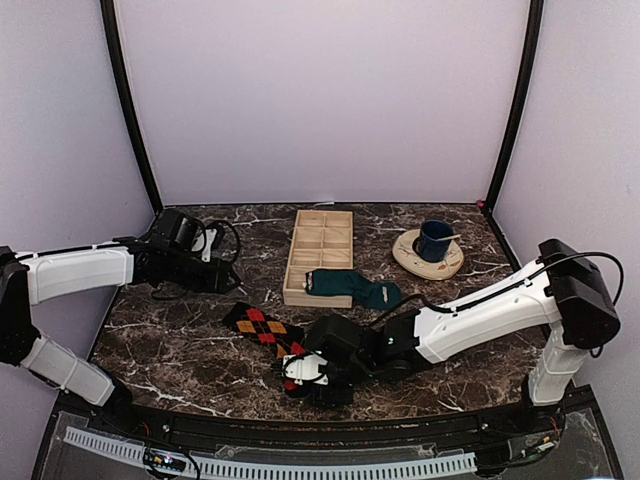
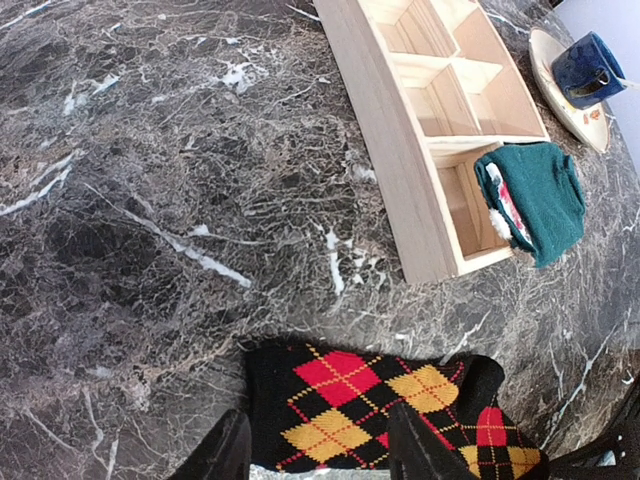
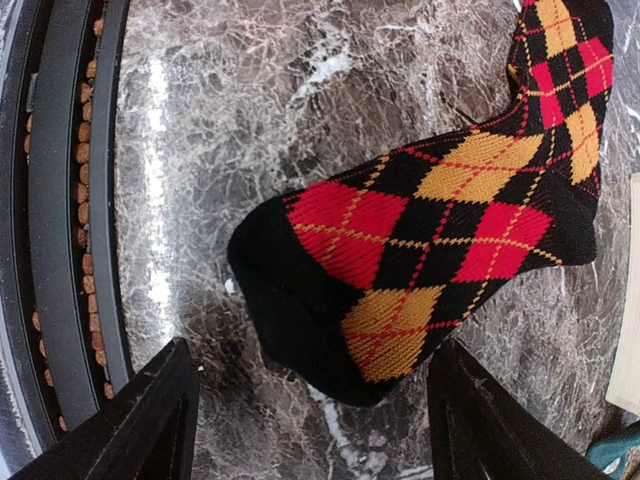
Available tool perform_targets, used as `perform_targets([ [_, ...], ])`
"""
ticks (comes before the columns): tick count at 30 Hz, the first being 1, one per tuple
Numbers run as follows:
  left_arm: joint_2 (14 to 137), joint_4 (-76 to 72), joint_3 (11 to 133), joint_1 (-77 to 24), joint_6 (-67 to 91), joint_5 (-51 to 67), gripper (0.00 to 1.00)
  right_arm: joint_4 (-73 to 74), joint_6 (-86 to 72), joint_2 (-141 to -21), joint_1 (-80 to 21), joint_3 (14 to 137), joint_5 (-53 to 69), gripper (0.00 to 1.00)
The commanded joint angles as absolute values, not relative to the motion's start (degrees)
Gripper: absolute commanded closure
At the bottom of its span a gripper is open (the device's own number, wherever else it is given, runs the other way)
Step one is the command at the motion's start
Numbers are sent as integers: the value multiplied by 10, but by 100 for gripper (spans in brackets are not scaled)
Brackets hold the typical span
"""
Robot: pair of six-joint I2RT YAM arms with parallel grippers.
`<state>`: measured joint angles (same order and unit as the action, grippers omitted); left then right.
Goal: Roll the socks
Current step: Pick up the sock from the center of the board.
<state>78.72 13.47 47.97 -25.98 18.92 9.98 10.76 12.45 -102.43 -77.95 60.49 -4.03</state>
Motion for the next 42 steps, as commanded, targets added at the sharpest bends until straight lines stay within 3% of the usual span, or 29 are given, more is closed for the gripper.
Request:
perform_targets([
  [1, 764, 135, 477, -257, 194, 96, 51, 115, 139, -1041, -786, 624, -29, 30],
  [12, 764, 136, 479, -257, 198, 86, 51, 132, 154, -1062, -786, 642, -25, 58],
  [25, 756, 140, 476, -257, 203, 80, 51, 141, 149, -1062, -786, 642, -13, 100],
  [42, 722, 142, 457, -257, 216, 89, 51, 230, 77, -1068, -800, 750, 80, 100],
])
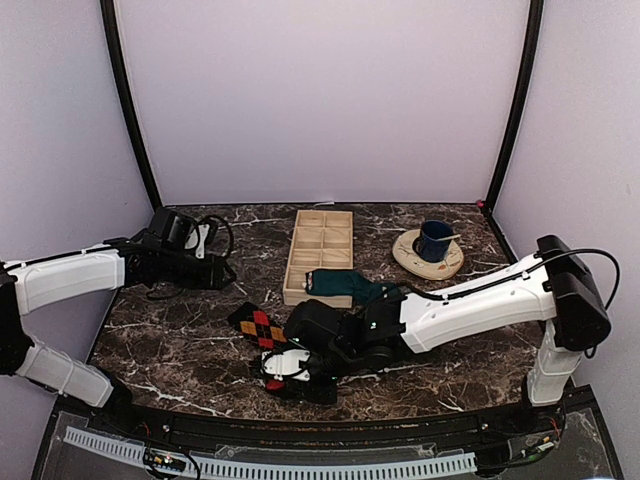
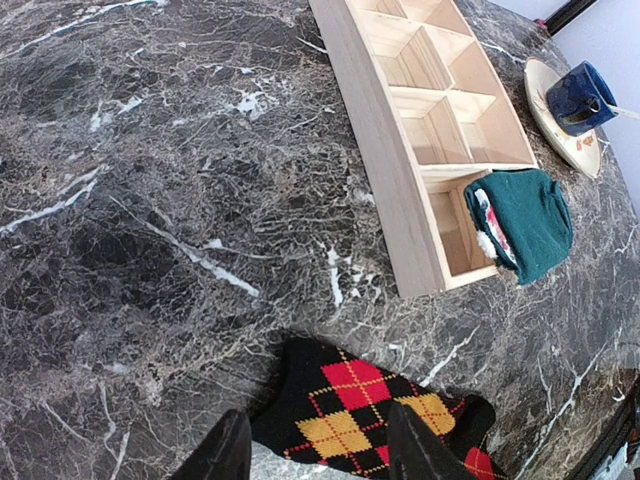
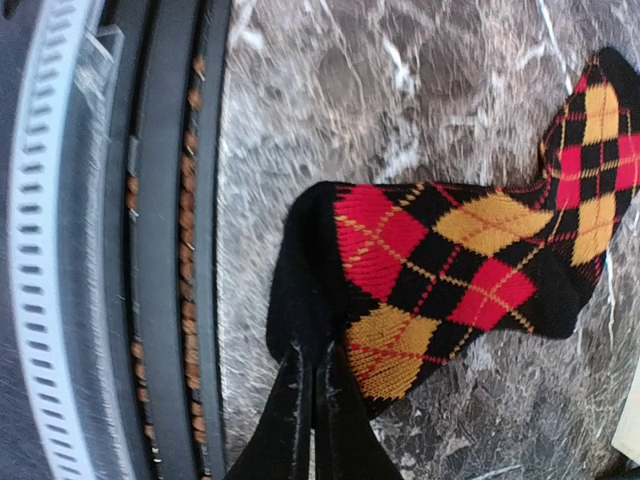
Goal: Roll the socks
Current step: Pick up the sock from the center of the board, then fold the sock at the center of the board.
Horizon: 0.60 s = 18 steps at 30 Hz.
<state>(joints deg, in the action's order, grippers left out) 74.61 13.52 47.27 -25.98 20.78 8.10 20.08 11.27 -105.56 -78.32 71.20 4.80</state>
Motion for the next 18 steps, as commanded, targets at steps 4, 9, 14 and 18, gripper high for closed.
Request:
perform_targets([
  [4, 711, 151, 449, -257, 225, 88, 51, 249, 61, -1088, -809, 793, 92, 100],
  [9, 689, 169, 441, -257, 244, 71, 51, 301, 64, -1124, -816, 879, 90, 100],
  [14, 650, 184, 425, -257, 273, 47, 52, 369, 89, -1160, -815, 971, 62, 100],
  [18, 611, 172, 396, -257, 318, 55, 54, 391, 99, -1174, -806, 1018, 46, 100],
])
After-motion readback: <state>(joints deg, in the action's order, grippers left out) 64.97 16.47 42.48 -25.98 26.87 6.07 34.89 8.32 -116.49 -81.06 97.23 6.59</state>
